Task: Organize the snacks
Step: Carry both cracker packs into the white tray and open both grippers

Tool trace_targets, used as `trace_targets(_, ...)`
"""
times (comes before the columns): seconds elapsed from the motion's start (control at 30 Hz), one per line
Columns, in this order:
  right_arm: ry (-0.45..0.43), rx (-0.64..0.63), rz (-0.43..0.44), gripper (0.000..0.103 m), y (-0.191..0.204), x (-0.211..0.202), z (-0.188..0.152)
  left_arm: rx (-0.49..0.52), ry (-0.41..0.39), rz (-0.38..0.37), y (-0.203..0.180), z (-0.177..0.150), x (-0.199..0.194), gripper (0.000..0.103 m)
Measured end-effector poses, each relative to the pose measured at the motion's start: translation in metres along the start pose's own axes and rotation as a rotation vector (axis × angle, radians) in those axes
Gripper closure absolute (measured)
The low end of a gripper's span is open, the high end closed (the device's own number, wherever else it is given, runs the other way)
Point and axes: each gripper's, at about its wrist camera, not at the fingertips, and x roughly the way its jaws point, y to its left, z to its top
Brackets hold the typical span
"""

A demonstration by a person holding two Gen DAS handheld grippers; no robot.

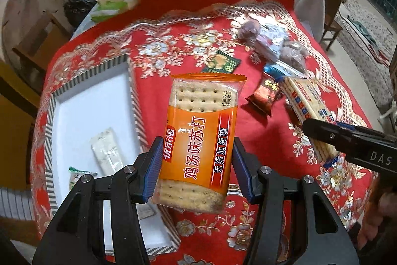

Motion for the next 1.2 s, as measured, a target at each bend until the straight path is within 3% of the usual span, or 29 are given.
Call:
trace_targets(0.63,-0.019,-0.135,-0.021,0.05,0.107,0.028,0.008,-0.103,-0.02,0.004,0.106,-0.011,-0.005,0.05)
trace_targets(0.93,0.022,-0.251,-0.007,0.05,0.183,0.069,-0.002,-0.176,0.015,0.028,0.179,-0.044,0.016,0.05)
trace_targets(1.2,0.138,-0.332,-0.026,0.05,0.23,0.136,-0.006,-0.197,0.035,0.038,0.213,-0.055,0.037,0.05)
